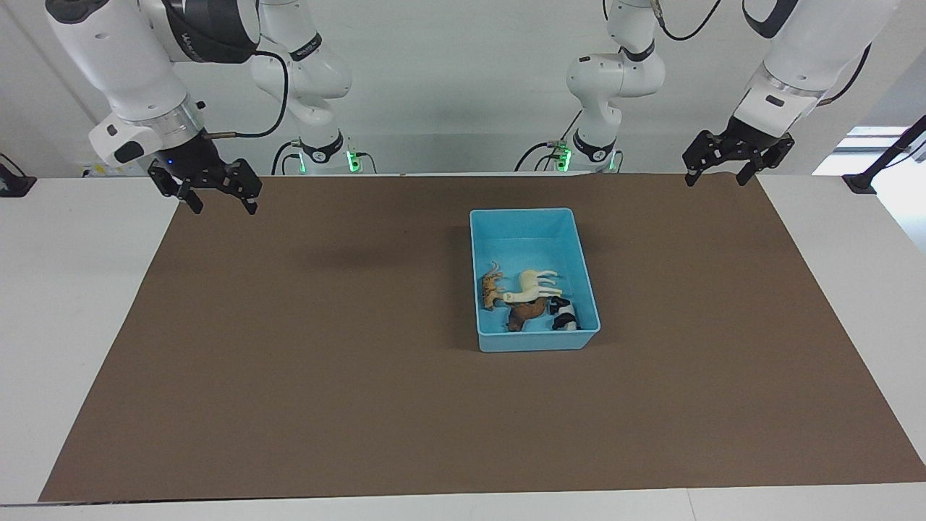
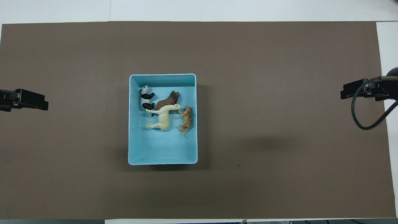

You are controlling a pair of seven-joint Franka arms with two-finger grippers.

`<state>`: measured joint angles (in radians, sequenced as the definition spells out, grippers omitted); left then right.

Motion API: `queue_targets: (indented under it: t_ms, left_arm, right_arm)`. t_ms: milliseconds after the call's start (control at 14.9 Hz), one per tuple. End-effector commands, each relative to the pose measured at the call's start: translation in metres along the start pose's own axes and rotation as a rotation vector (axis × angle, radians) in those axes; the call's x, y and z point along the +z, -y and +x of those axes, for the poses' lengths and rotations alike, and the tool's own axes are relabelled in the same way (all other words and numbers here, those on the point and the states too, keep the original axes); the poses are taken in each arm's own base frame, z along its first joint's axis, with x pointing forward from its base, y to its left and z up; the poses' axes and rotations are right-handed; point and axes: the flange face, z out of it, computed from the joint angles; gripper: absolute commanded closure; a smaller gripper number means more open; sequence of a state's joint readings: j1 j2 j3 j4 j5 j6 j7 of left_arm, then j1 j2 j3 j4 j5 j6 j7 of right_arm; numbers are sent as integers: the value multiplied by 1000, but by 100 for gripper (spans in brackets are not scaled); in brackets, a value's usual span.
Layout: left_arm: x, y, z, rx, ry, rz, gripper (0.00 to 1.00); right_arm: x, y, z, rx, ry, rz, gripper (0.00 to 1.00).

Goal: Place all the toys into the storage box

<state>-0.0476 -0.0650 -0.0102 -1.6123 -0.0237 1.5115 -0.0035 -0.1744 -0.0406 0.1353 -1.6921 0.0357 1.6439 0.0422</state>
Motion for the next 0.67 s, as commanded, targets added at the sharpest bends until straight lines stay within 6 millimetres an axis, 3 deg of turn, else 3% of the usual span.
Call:
queue_targets:
  t_ms: [0,336,605]
  left_arm:
    - [1,2,-6,3,9,8,0]
    - [1,1,-5,5,7,8,0]
    - [1,1,-6,6,9,8,0]
  right_arm:
    - [-3,-7,0,-13,9,3,0]
    - [0,14,-1,-49,10,1,0]
    - [0,5,4,-35,-21,6,0]
